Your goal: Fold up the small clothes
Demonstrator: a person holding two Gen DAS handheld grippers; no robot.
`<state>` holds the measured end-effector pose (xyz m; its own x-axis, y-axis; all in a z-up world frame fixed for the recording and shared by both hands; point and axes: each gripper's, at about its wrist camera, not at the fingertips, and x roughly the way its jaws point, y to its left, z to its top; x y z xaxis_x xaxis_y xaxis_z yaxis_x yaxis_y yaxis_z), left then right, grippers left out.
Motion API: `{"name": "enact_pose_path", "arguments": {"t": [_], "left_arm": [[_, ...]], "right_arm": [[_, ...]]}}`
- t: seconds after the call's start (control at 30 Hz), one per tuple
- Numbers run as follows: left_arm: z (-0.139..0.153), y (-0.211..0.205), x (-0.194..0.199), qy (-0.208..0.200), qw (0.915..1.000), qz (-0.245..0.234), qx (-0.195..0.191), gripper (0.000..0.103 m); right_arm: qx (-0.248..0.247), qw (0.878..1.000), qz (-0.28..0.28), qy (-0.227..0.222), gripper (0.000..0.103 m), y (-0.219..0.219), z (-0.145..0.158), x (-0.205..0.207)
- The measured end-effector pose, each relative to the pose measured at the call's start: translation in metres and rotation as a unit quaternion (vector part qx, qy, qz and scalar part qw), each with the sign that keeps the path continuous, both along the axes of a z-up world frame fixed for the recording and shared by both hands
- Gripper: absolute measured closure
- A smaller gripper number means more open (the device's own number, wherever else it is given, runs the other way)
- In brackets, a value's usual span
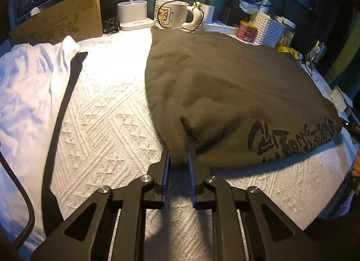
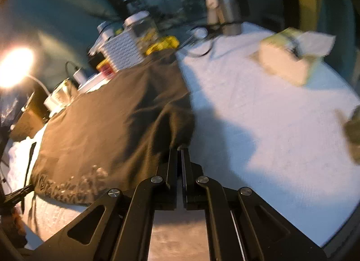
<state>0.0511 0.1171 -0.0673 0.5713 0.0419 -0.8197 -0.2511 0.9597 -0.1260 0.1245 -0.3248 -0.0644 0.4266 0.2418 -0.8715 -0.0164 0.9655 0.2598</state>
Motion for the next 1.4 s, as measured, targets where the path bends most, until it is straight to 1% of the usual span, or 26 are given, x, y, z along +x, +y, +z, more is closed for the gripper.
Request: {"name": "enact_pose_path", "arguments": {"t": [0.07, 0.2, 0.37, 0.6, 0.73, 0.8, 0.9, 0.93, 1.0, 1.1, 1.23, 1.3, 1.33, 1.37, 1.4], "left_arm": [[0.007, 0.001, -0.002, -0.006, 1.0, 0.0, -0.002, 0.092], [0.022, 0.003, -0.006, -0.017, 0.9998, -0.004, -0.008, 0.093], [0.031, 0.008, -0.011, -0.011, 0.9999, -0.007, -0.007, 0.093], [0.025, 0.011, -0.023, 0.012, 0.9998, -0.015, -0.01, 0.093], [0.008, 0.011, -0.023, 0.037, 0.9989, -0.025, -0.014, 0.093], [0.005, 0.011, -0.025, 0.04, 0.9987, -0.027, -0.017, 0.093], [0.006, 0.017, -0.028, 0.038, 0.9986, -0.022, -0.03, 0.091], [0.007, 0.02, -0.029, 0.037, 0.9987, -0.02, -0.03, 0.09], [0.007, 0.022, -0.03, 0.042, 0.9989, -0.012, -0.016, 0.087], [0.011, 0.026, -0.031, 0.033, 0.9991, -0.006, -0.026, 0.087], [0.015, 0.024, -0.03, 0.026, 0.9996, -0.003, -0.007, 0.086], [0.015, 0.022, -0.032, 0.03, 0.9995, -0.011, 0.002, 0.088], [0.014, 0.021, -0.032, 0.033, 0.9993, -0.016, 0.008, 0.096], [0.012, 0.02, -0.032, 0.038, 0.9991, -0.019, 0.01, 0.103], [0.01, 0.019, -0.033, 0.043, 0.9988, -0.021, 0.008, 0.103]], "right_arm": [[-0.01, 1.0, -0.004, -0.002, 0.1, -0.008, 0.007, -0.005], [-0.001, 1.0, -0.002, -0.003, 0.1, -0.011, 0.02, -0.019], [-0.012, 1.0, -0.009, 0.006, 0.1, -0.013, 0.025, -0.039], [-0.031, 0.999, -0.014, 0.026, 0.1, -0.017, 0.014, -0.066], [-0.064, 0.997, -0.006, 0.03, 0.1, -0.011, 0.001, -0.072], [-0.077, 0.997, 0.0, 0.029, 0.1, -0.007, -0.002, -0.074], [-0.085, 0.996, 0.003, 0.024, 0.1, -0.006, 0.002, -0.074], [-0.086, 0.996, 0.003, 0.022, 0.1, -0.007, 0.003, -0.074], [-0.087, 0.996, 0.004, 0.022, 0.1, -0.007, 0.004, -0.074], [-0.091, 0.996, 0.005, 0.021, 0.1, -0.006, 0.004, -0.074], [-0.094, 0.995, 0.004, 0.02, 0.1, -0.006, 0.006, -0.073], [-0.095, 0.995, 0.005, 0.022, 0.1, -0.006, 0.006, -0.073], [-0.095, 0.995, 0.005, 0.022, 0.1, -0.006, 0.006, -0.073], [-0.096, 0.995, 0.006, 0.022, 0.1, -0.006, 0.006, -0.073], [-0.096, 0.995, 0.006, 0.023, 0.1, -0.006, 0.005, -0.073]]}}
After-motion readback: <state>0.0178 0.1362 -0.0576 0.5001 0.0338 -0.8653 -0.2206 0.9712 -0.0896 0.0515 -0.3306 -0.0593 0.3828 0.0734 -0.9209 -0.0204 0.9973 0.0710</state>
